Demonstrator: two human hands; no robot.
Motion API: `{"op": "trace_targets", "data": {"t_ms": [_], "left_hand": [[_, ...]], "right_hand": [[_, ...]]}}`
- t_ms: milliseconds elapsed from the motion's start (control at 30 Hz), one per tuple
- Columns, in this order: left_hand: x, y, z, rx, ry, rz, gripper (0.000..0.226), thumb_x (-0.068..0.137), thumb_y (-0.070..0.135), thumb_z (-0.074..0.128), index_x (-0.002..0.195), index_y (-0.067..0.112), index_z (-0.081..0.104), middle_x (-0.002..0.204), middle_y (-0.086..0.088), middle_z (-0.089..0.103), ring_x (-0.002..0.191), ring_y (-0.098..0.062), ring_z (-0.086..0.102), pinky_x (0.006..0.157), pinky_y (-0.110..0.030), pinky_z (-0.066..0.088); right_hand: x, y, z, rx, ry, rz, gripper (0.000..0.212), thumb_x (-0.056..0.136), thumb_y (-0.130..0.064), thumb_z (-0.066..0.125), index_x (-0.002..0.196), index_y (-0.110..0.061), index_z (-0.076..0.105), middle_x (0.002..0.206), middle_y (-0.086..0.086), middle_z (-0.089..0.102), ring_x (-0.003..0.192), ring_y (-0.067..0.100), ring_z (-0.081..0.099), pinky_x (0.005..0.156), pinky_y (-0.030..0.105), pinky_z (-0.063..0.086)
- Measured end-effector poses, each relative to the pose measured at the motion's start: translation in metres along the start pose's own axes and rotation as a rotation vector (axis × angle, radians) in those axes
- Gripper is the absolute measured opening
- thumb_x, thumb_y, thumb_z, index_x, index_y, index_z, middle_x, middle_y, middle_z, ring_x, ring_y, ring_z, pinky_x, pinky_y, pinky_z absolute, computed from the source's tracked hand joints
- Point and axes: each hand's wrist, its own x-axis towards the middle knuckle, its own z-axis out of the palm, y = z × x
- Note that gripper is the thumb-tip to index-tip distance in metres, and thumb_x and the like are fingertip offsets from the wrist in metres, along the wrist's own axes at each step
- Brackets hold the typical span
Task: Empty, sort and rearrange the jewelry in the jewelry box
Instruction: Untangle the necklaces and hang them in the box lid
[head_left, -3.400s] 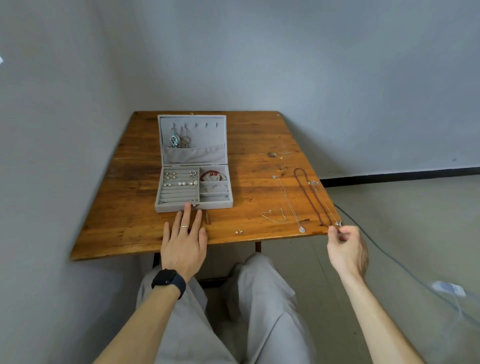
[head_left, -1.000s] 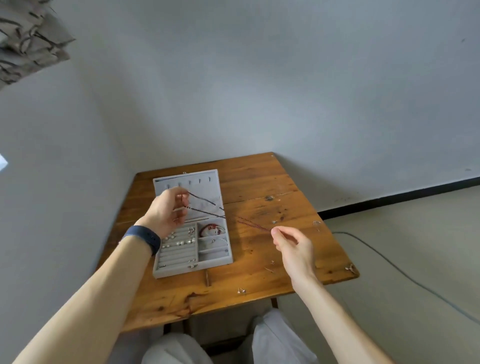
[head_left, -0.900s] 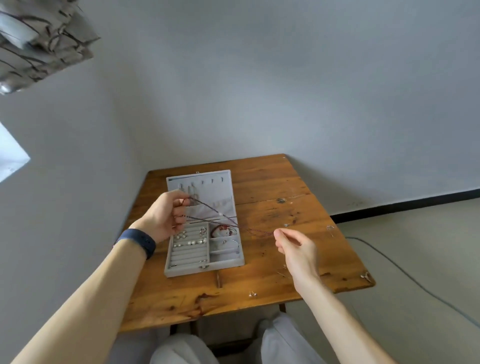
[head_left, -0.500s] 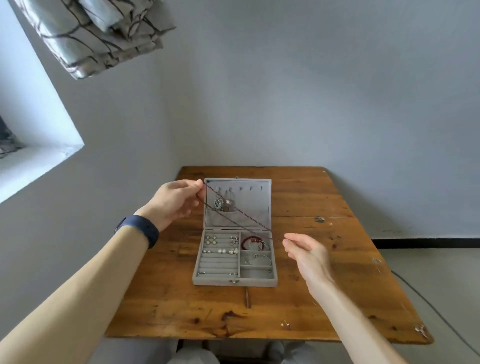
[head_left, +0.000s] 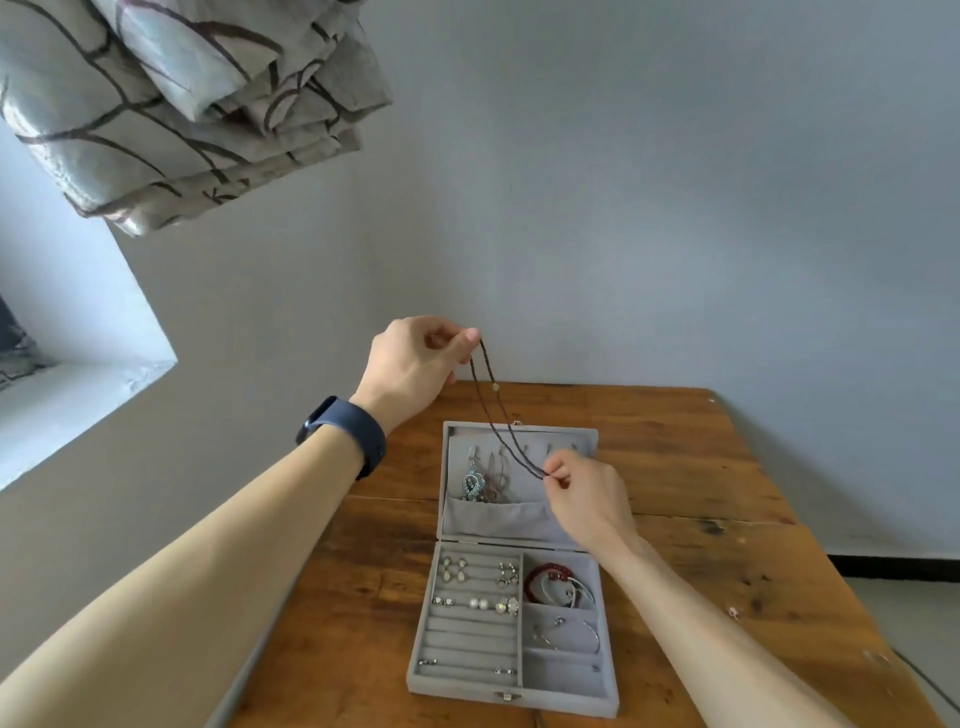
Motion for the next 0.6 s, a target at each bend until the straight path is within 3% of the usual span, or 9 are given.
{"op": "trace_targets", "data": {"t_ms": [100,300,467,533,600], "left_hand": [[0.006,-0.002,0.006,0.000,-0.015,0.029,0.022,0.093,0.052,0.063,0.079,0.035,0.066,0.077,0.007,0.073,0.061,-0.004,0.067,0.056,-0.008,0.047],[0.009,-0.003,0.027,-0.035,-0.076,0.046,0.016,0.093,0.048,0.065,0.082,0.036,0.065,0.079,0.012,0.070,0.053,0.002,0.064,0.051,-0.004,0.042],[0.010,-0.002,0.042,0.013,-0.153,0.041,0.019,0.093,0.048,0.064,0.085,0.031,0.070,0.079,0.011,0.072,0.057,0.000,0.066,0.051,-0.005,0.043],[0.011,-0.002,0.048,0.024,-0.186,0.027,0.019,0.092,0.047,0.066,0.085,0.030,0.071,0.081,0.010,0.073,0.057,-0.002,0.067,0.051,-0.008,0.046],[0.010,-0.004,0.054,0.039,-0.224,0.014,0.019,0.090,0.045,0.069,0.086,0.027,0.072,0.076,0.011,0.072,0.058,-0.002,0.067,0.046,-0.010,0.046]], "right_hand": [[0.007,0.001,0.006,-0.081,-0.065,-0.072,0.012,0.096,-0.019,0.059,0.100,-0.022,0.070,0.095,-0.007,0.075,0.090,0.014,0.069,0.077,0.029,0.054],[0.012,-0.001,0.010,-0.162,-0.192,-0.129,0.020,0.093,-0.019,0.058,0.098,-0.023,0.076,0.100,-0.003,0.067,0.090,0.019,0.066,0.074,0.027,0.049],[0.012,0.004,0.005,-0.138,-0.348,-0.124,0.024,0.087,-0.011,0.052,0.073,-0.013,0.071,0.081,0.004,0.070,0.083,0.023,0.065,0.075,0.034,0.052],[0.013,0.007,0.002,-0.098,-0.359,-0.110,0.024,0.090,-0.015,0.053,0.089,-0.013,0.076,0.092,0.002,0.075,0.093,0.018,0.067,0.084,0.034,0.053],[0.014,0.009,-0.003,0.005,-0.276,-0.043,0.021,0.091,-0.022,0.055,0.098,-0.024,0.075,0.095,-0.012,0.074,0.096,0.008,0.066,0.086,0.027,0.053]]}}
